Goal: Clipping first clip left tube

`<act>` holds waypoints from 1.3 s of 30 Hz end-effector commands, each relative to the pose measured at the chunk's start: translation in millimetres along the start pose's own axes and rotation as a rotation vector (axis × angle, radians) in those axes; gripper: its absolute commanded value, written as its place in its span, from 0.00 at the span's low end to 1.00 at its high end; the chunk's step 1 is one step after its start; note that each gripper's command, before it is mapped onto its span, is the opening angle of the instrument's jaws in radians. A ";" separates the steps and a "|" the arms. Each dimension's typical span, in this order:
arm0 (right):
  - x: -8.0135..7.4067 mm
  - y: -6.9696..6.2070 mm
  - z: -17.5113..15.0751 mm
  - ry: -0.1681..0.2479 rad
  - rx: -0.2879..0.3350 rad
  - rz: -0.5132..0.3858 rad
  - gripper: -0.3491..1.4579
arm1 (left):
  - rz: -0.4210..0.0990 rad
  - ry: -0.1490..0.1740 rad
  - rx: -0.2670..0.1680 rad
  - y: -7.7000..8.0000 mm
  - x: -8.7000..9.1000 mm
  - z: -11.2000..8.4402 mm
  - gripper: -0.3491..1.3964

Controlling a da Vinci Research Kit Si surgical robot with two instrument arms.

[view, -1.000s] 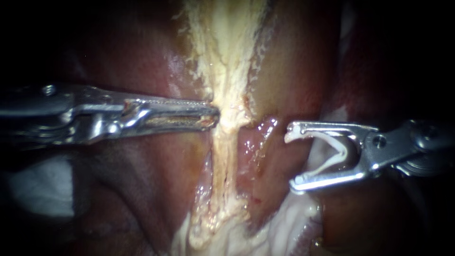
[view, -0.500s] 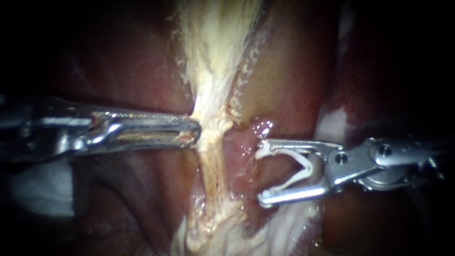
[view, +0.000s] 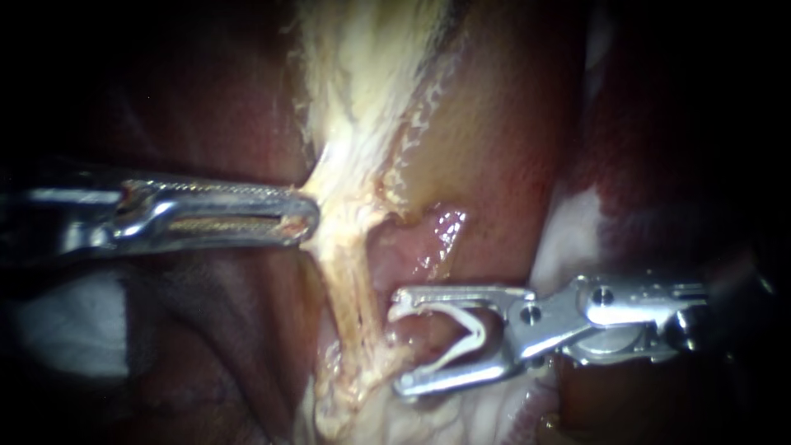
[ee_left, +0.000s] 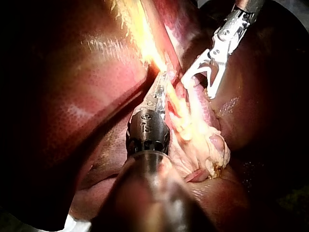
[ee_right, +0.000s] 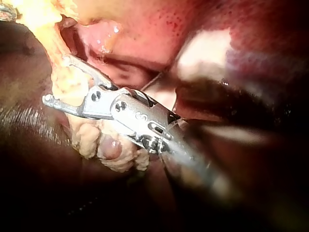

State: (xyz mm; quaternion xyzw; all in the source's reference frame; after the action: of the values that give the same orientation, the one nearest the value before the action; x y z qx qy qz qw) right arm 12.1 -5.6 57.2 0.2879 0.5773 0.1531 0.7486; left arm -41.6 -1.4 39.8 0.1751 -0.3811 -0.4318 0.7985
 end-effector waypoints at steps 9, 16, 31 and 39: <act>-1.4 0.9 1.6 -0.008 0.004 0.007 0.52 | -0.001 0.000 -0.002 -0.5 0.0 -0.2 0.00; -2.3 1.7 2.6 -0.010 0.009 0.015 0.52 | -0.002 -0.001 -0.003 -0.7 0.0 -0.4 0.00; -3.1 2.3 4.8 -0.017 0.019 0.023 0.52 | -0.002 -0.001 -0.004 -0.9 -0.1 -0.4 0.00; -3.2 2.7 5.5 -0.016 0.021 0.022 0.52 | -0.005 -0.001 -0.007 -1.6 -0.2 -0.6 0.00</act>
State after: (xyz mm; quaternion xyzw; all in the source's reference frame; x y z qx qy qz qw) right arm 16.8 -6.7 62.4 0.3036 0.5687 0.1523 0.7491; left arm -42.1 -2.3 38.2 0.1728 -0.3796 -0.4354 0.7978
